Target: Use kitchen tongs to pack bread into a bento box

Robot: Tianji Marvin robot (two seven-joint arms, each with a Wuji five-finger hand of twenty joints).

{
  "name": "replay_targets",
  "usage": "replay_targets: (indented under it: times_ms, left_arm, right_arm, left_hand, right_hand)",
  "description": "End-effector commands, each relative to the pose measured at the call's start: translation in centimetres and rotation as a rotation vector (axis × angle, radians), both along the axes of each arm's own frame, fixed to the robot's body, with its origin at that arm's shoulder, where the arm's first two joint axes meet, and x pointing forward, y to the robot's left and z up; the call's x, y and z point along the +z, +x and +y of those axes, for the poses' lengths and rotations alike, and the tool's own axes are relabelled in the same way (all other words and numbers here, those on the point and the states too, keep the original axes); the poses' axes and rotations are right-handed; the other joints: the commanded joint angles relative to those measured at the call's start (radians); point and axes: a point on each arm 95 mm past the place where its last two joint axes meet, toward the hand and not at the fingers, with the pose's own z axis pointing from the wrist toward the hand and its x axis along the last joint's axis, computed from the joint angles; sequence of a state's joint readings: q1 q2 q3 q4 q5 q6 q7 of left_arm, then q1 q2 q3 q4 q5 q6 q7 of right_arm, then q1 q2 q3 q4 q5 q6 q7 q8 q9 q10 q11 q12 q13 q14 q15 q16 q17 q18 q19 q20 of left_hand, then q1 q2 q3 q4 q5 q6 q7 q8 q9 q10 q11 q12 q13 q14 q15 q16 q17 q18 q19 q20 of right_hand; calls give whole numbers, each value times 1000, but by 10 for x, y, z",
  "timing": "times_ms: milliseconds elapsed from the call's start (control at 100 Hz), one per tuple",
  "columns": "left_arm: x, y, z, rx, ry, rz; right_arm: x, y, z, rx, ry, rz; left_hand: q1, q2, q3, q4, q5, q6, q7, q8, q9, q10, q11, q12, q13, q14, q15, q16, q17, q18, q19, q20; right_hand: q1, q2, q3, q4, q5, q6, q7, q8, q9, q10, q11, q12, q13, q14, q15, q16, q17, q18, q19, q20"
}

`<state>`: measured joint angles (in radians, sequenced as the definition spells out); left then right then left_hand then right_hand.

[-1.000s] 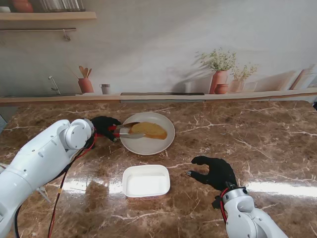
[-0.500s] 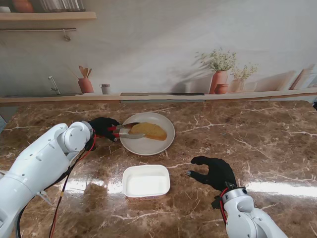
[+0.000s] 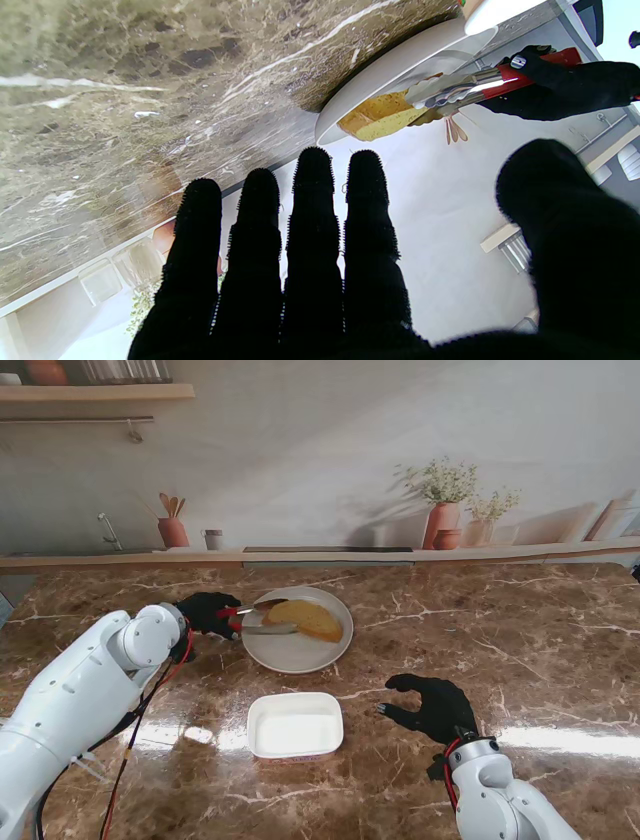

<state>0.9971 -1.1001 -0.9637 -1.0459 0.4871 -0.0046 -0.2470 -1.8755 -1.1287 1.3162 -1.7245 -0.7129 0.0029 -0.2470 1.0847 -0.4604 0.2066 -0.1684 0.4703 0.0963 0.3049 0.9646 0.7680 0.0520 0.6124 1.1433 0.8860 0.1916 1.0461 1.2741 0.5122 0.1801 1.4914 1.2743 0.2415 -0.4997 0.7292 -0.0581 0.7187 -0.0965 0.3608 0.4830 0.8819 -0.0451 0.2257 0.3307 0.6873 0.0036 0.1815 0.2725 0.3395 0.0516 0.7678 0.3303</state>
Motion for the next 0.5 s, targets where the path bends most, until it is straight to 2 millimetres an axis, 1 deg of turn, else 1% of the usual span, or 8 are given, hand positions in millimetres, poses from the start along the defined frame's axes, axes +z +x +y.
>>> replay_targets:
  times_ms: [0, 220, 490]
  left_arm:
    - [2, -3, 2, 3, 0, -5]
    - [13, -19, 4, -12, -23, -38]
    - [25, -52, 9, -70, -32, -77]
  right_arm:
    - [-5, -3, 1, 2, 3, 21]
    - [-3, -2, 1, 0, 4, 6]
    - [-2, -2, 1, -4, 0, 0]
  left_hand:
    - [206, 295, 235, 18, 449, -300, 957, 126, 98, -104, 118, 19, 33, 59, 56, 20, 6, -7, 75, 40]
    - [206, 294, 239, 18, 451, -299, 953, 140, 100, -101, 121, 20, 34, 63, 57, 26, 4, -3, 77, 48]
    - [206, 294, 237, 17, 452, -299, 949, 148, 104, -101, 122, 21, 37, 64, 57, 29, 3, 0, 76, 52]
  right_hand:
    - [-6, 18, -17, 35, -22, -21, -22, -4, -2, -9, -1, 15, -3, -1, 0, 18, -10, -15, -17, 25]
    - [-6, 19, -17, 35, -24, -20, -24, -4, -4, -9, -1, 15, -1, -1, 1, 19, -7, -18, -17, 24]
    - [-5, 16, -16, 36, -24, -21, -25, -4, -5, -7, -2, 14, 0, -1, 1, 19, -7, -19, -17, 21]
